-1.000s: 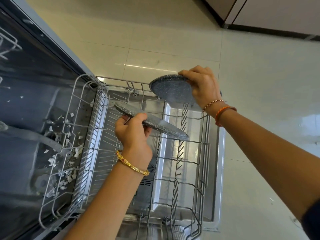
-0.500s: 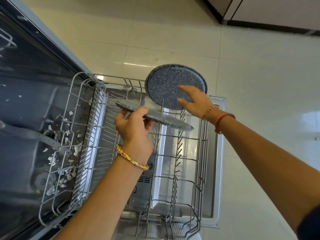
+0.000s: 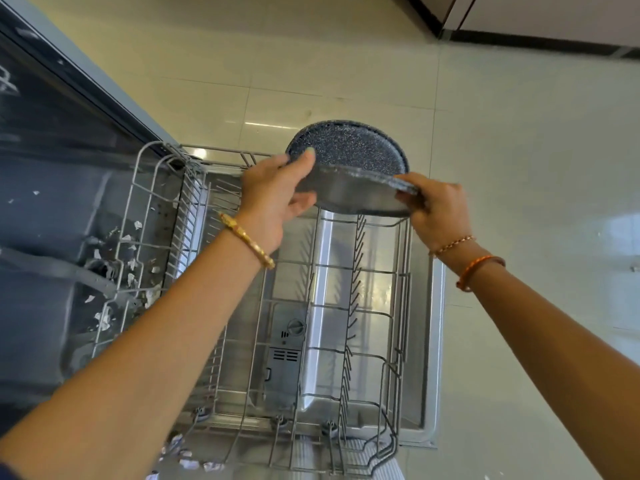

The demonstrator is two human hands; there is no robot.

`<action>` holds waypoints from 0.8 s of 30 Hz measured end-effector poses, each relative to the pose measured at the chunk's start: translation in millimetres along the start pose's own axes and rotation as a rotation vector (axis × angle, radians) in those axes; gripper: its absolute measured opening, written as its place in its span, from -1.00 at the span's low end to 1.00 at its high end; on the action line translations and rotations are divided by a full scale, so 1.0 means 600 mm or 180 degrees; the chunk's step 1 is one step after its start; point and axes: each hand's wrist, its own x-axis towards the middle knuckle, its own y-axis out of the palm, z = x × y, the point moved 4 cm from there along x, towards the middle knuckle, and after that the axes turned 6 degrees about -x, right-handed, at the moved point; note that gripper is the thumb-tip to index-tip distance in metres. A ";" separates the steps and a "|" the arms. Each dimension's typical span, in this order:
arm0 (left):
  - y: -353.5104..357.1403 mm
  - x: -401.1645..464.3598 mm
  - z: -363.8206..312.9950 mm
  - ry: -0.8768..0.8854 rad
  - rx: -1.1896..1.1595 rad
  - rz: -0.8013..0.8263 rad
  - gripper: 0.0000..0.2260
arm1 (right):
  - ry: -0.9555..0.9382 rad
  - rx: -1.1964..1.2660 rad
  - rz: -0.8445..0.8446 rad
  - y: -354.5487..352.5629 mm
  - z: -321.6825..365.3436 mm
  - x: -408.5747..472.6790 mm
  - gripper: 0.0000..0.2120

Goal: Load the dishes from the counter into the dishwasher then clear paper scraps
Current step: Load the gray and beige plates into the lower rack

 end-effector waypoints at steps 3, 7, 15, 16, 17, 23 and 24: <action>0.009 0.017 -0.018 0.1312 0.2509 0.0162 -0.61 | -0.0110 -0.0054 -0.0162 -0.012 -0.008 0.019 -0.75; 0.016 0.029 -0.029 0.2396 0.3703 0.0004 -0.65 | -0.0353 -0.0063 -0.0178 -0.017 -0.007 0.043 -0.78; 0.042 -0.010 -0.042 0.3769 0.3814 0.0288 -0.85 | 0.0611 0.0552 -0.1167 -0.035 0.003 0.062 -0.66; 0.044 -0.015 -0.045 0.3628 0.3489 0.0337 -0.83 | 0.0957 0.0744 -0.1241 -0.033 0.006 0.060 -0.60; 0.045 -0.017 -0.050 0.3368 0.3107 0.0346 -0.83 | 0.1197 0.0966 -0.1247 -0.031 0.011 0.055 -0.59; 0.024 -0.009 -0.056 0.1178 0.2189 -0.0086 -0.48 | 0.0468 0.1916 0.1465 0.014 0.071 -0.022 -0.63; 0.017 -0.011 -0.050 0.0911 0.1910 -0.0098 -0.55 | 0.0364 0.2013 0.1865 0.020 0.075 -0.039 -0.49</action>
